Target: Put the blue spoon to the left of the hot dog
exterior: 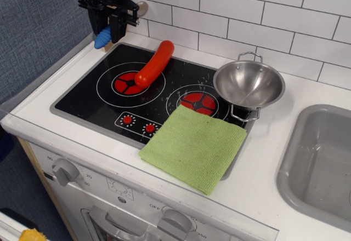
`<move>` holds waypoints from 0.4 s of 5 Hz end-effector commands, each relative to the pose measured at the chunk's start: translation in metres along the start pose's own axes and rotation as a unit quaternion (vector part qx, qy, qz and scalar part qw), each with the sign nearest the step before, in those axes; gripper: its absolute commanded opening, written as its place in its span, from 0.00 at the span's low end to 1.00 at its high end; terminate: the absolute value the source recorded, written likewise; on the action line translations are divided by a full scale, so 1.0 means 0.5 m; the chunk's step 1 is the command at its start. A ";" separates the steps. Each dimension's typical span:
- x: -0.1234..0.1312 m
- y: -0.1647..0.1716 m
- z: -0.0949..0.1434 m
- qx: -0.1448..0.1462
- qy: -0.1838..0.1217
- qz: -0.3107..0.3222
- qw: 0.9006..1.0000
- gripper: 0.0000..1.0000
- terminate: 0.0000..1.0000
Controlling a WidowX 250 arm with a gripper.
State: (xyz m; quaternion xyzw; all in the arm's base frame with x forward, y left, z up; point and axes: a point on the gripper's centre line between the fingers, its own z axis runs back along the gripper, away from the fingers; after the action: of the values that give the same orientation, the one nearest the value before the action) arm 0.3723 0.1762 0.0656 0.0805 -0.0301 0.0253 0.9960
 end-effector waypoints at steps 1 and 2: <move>0.001 0.034 -0.022 0.015 0.013 0.034 0.999 0.00 0.00; -0.001 0.037 -0.044 -0.001 0.023 0.029 0.999 0.00 0.00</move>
State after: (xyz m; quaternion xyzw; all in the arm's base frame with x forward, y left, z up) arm 0.3710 0.1884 0.0246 0.0660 0.0152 0.0481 0.9965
